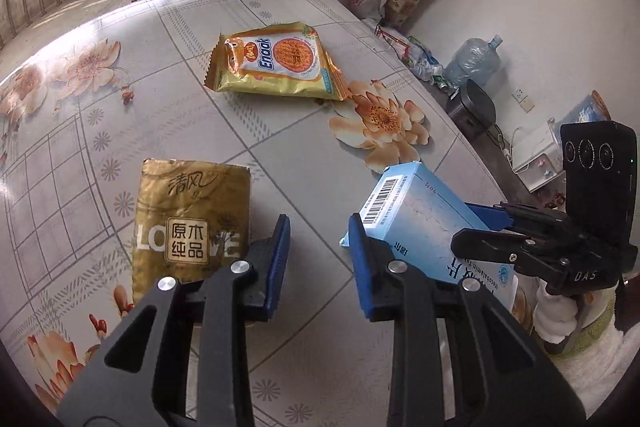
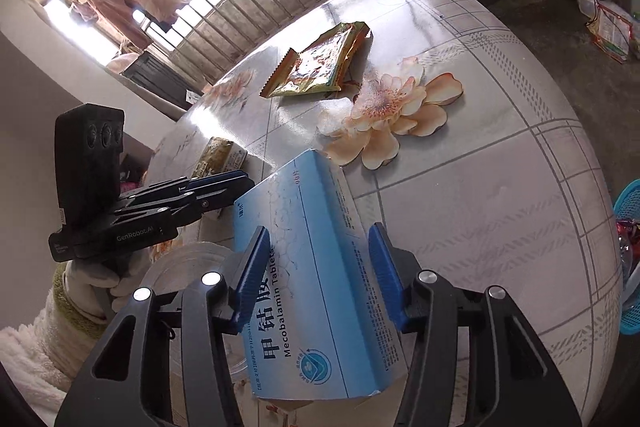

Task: Collect trash
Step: 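Grasp the blue Mecobalamin box with the right gripper and lift it, then release the blue box and grasp the gold Enaak snack packet with the right gripper, then lift the snack packet with the right gripper while the left approaches the blue box, then grasp the blue box with the left gripper while the right holds the snack packet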

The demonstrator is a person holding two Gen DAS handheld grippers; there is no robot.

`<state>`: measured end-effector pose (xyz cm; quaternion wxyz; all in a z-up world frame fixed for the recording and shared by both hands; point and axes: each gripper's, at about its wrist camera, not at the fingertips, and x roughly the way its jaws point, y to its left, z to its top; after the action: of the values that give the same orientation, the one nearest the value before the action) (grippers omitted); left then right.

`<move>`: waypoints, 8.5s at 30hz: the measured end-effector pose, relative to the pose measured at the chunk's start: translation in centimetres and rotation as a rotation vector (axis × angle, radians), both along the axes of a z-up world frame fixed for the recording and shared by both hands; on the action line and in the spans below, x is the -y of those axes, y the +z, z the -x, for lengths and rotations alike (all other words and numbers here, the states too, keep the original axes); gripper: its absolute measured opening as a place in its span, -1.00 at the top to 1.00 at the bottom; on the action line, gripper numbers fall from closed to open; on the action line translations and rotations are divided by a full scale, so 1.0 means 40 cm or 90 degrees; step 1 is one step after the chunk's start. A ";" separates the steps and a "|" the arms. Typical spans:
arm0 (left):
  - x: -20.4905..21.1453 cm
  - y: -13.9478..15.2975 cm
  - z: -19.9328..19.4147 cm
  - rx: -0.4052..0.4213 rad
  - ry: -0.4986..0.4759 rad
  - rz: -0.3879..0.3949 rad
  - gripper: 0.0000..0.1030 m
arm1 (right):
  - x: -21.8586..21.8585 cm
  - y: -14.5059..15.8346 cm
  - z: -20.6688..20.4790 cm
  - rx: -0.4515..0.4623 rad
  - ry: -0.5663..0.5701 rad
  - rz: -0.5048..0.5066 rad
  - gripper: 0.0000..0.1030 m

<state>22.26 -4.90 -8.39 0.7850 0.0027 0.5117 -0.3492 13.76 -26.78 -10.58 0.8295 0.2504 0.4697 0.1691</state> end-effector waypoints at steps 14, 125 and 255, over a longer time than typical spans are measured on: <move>-0.078 0.089 0.013 0.040 0.051 0.050 0.40 | 0.044 0.028 0.027 0.015 -0.058 0.005 -0.19; 0.037 0.059 0.305 0.008 0.040 0.083 1.00 | 0.109 0.037 0.204 -0.028 -0.097 -0.075 0.65; 0.153 0.025 0.371 -0.064 0.073 -0.052 -0.63 | 0.340 -0.043 0.417 -0.009 -0.344 -0.113 0.84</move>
<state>7.42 -11.04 -7.39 0.7763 -0.0123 0.5634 -0.2824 -2.90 -40.37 -12.31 0.8159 0.4394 0.3752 -0.0199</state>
